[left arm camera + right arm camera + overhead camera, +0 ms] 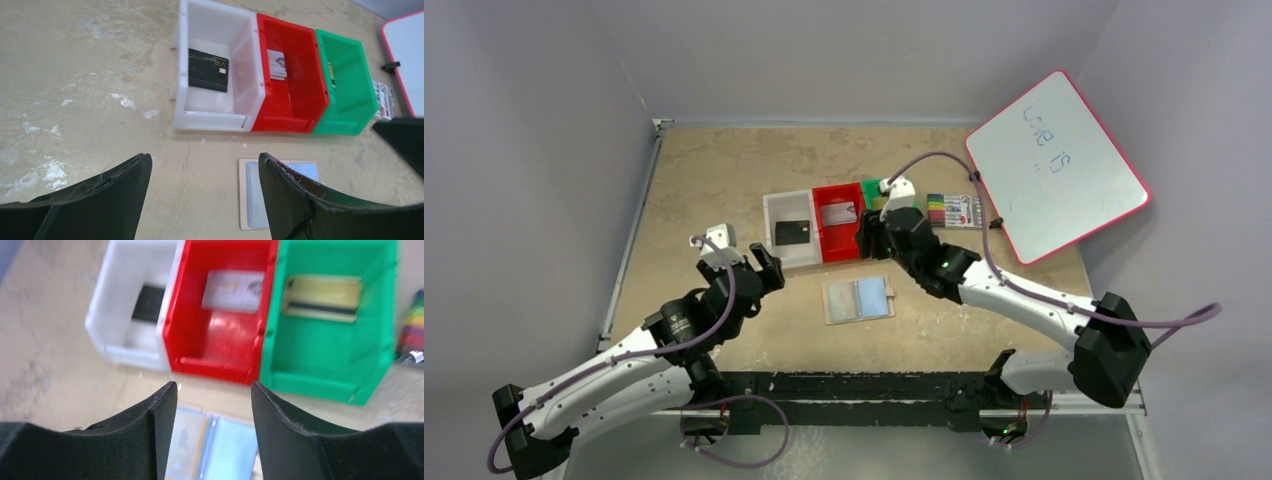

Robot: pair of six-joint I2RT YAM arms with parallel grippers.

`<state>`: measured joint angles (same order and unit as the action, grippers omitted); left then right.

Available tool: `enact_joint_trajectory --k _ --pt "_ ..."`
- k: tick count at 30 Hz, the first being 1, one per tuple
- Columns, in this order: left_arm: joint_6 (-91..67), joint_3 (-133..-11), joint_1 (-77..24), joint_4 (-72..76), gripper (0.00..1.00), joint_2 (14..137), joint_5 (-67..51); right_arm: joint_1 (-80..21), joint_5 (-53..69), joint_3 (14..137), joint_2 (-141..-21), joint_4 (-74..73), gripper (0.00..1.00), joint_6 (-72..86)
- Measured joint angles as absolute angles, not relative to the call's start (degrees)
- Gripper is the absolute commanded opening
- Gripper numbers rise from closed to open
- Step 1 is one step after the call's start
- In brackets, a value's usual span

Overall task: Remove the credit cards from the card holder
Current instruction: Place the credit card in the storage box, then remove the credit card from the card holder.

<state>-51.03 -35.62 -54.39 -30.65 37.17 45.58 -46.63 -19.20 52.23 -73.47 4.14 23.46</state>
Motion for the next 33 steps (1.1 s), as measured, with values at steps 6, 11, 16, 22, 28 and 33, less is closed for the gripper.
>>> enact_joint_trajectory --k 6,11,16,22,28,33 --pt "-56.5 -35.6 -54.4 -36.4 0.78 37.0 51.0 -56.1 -21.8 49.0 -79.2 2.1 0.59 29.2" --pt "-59.4 -35.6 -54.4 -39.7 0.78 34.2 53.5 -61.3 -23.1 49.0 -84.6 1.1 0.59 33.7" --pt "-60.9 -35.6 -54.4 -41.8 0.78 30.5 55.3 -63.6 -23.1 49.1 -89.8 -0.8 0.6 36.1" --pt "-61.3 -35.6 -54.4 -43.3 0.78 29.9 56.0 -64.2 -23.1 51.9 -94.5 -2.3 0.61 37.3" --pt "-62.0 -35.6 -54.4 -44.1 0.78 29.9 56.2 -64.8 -24.0 56.2 -98.5 -4.7 0.59 38.2" --pt "-62.0 -35.6 -54.4 -44.2 0.78 29.9 56.2 -65.1 -25.1 57.2 -99.7 -6.6 0.59 39.5"
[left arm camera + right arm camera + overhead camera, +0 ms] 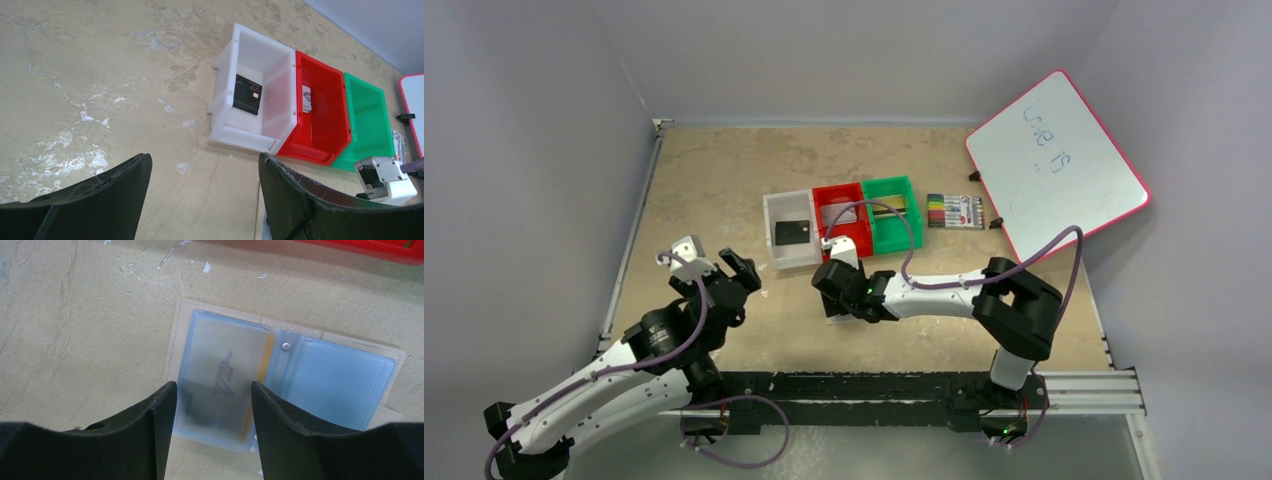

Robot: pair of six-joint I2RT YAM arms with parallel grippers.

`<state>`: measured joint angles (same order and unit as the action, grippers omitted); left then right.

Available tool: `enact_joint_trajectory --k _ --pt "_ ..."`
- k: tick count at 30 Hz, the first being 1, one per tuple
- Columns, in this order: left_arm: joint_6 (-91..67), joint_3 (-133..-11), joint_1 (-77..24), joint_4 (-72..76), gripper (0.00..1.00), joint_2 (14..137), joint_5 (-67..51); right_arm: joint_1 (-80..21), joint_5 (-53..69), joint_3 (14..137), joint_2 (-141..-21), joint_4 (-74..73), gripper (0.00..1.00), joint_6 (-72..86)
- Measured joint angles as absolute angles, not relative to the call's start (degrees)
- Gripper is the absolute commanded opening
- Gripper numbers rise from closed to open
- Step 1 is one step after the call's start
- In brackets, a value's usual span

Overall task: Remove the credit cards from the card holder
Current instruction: Remove the credit card from the card holder.

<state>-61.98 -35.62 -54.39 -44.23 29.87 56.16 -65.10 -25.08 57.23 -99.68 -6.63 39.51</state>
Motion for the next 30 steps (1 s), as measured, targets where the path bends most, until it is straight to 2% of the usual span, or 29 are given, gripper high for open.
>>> enact_joint_trajectory --k 4,13,15,19,26,30 --pt "-62.0 -35.6 -54.4 -44.0 0.78 29.9 56.1 -65.1 -25.2 57.2 -99.8 -7.1 0.54 40.2" --pt "-61.9 -35.6 -54.4 -43.3 0.78 31.5 55.6 -65.1 -24.5 55.0 -99.7 -2.5 0.22 41.5" --pt "-61.9 -35.6 -54.4 -42.9 0.78 31.6 55.4 -65.0 -24.3 53.9 -99.2 -0.8 0.18 41.7" --pt "-61.8 -35.6 -54.4 -41.7 0.78 31.8 54.6 -64.5 -23.6 53.3 -99.0 0.7 0.0 42.5" --pt "-60.8 -33.8 -54.4 -38.2 0.78 34.4 51.4 -63.7 -22.2 52.6 -98.6 2.2 0.0 43.1" --pt "-58.8 -33.7 -54.4 -35.0 0.78 37.1 48.2 -61.8 -18.4 48.2 -95.4 5.5 0.0 44.2"
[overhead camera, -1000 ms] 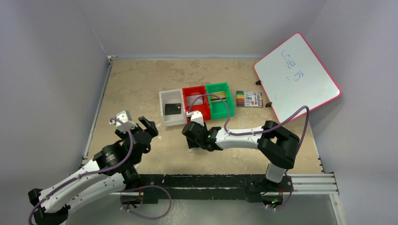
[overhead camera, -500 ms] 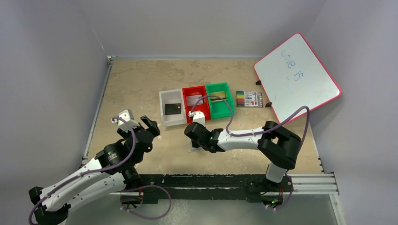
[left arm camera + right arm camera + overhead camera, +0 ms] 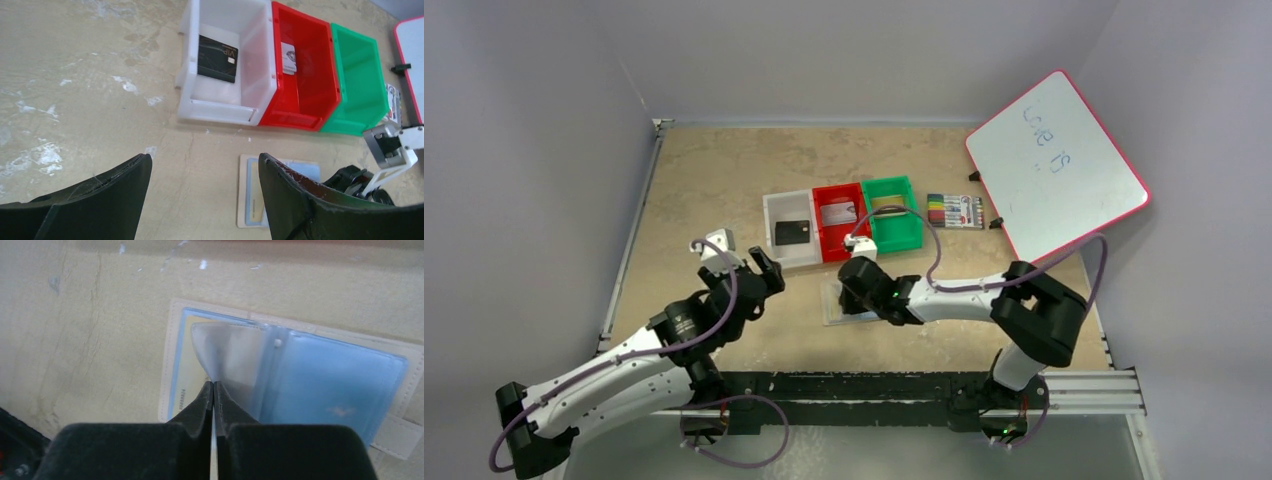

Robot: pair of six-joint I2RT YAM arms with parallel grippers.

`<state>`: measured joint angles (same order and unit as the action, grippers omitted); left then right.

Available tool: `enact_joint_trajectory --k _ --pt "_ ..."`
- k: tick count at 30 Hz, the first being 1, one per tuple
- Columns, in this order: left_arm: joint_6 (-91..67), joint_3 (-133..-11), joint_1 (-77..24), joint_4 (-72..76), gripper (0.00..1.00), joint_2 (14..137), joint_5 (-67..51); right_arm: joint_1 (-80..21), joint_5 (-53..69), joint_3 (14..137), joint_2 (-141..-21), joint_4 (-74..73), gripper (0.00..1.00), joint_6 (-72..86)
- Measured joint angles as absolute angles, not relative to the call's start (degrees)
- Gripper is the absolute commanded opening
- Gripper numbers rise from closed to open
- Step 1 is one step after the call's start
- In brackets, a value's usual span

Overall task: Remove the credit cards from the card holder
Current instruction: Remove the credit card from the card holder.

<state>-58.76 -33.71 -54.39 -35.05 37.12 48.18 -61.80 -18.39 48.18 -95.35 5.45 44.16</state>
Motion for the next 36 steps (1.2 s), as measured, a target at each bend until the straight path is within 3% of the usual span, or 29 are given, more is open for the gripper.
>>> enact_joint_trajectory --k 7,21,32,36 --pt "-55.9 -33.1 -54.4 -27.1 0.77 42.2 41.6 -53.5 -6.7 35.5 -89.6 19.4 0.0 48.4" --pt "-53.5 -32.1 -54.4 -10.6 0.75 57.2 28.0 -48.6 -0.3 30.8 -81.5 26.1 0.01 52.2" --pt "-52.7 -32.1 -54.4 -6.0 0.73 63.9 22.4 -45.2 -0.5 26.1 -80.2 26.0 0.09 53.3" --pt "-52.4 -32.7 -54.4 -5.3 0.73 65.0 20.8 -44.3 -1.4 25.1 -79.4 24.7 0.21 53.3"
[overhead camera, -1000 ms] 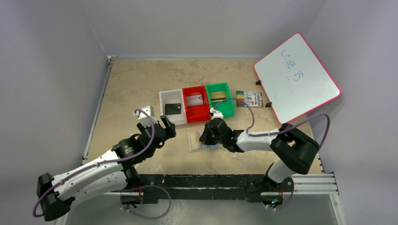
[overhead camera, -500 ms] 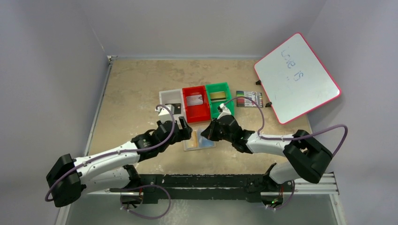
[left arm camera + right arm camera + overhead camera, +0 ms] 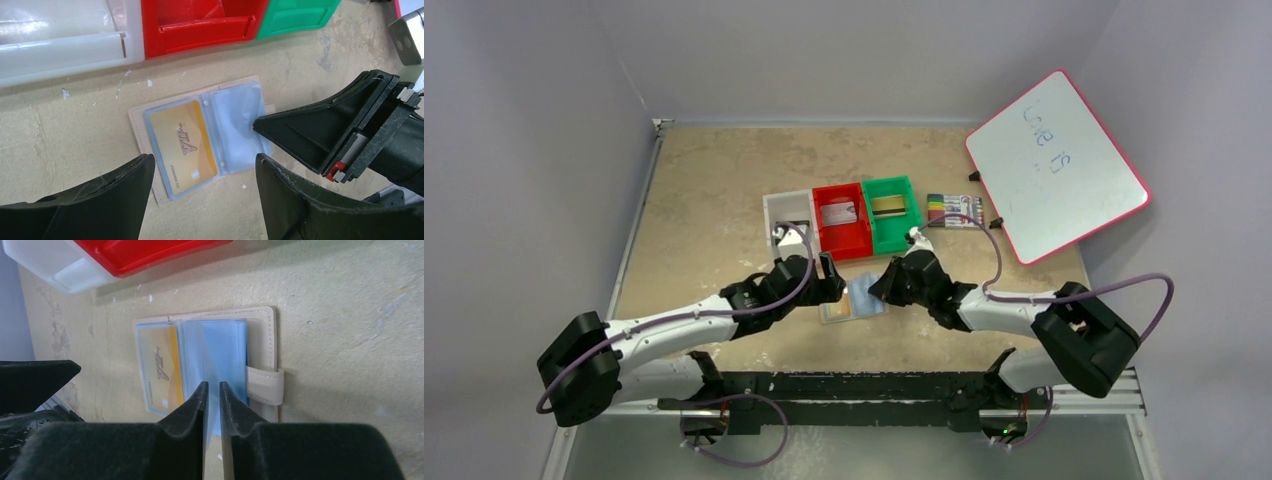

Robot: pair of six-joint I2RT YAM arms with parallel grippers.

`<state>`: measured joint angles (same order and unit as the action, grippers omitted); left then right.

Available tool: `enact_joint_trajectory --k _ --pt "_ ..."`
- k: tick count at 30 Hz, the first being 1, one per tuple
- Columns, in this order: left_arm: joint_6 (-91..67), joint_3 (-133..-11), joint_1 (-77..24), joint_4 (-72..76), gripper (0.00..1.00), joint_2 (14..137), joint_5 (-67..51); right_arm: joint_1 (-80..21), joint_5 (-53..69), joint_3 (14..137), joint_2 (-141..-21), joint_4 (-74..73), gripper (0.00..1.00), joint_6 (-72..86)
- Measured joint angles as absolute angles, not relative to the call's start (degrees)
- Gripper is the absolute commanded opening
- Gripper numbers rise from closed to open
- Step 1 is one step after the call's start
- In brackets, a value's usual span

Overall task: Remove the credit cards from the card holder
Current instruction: Remove the credit card from the card holder.

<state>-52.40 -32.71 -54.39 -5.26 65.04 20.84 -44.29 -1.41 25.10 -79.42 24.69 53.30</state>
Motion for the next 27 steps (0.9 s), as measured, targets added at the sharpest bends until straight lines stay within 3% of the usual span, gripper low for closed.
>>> enact_joint_trajectory --k 8,10,13,16,21,27 --pt "-51.5 -34.0 -54.4 -4.9 0.72 66.2 19.4 -43.8 -8.6 27.0 -74.4 13.7 0.38 50.7" --pt "-51.4 -34.0 -54.4 -5.3 0.72 66.3 19.4 -43.8 -11.5 28.3 -71.1 9.0 0.39 49.1" --pt "-51.4 -34.0 -54.4 -6.3 0.71 66.2 20.1 -43.7 -14.2 29.5 -64.2 5.2 0.5 46.7" --pt "-51.5 -34.0 -54.4 -8.1 0.69 65.2 21.8 -43.6 -13.7 29.8 -58.9 5.7 0.55 44.5" --pt "-52.8 -34.0 -54.4 -9.8 0.64 61.5 25.2 -43.5 -5.6 27.8 -58.5 14.5 0.49 43.6" --pt "-54.2 -32.9 -54.4 -10.0 0.5 59.6 26.3 -43.5 6.1 26.4 -73.1 24.8 0.35 45.0"
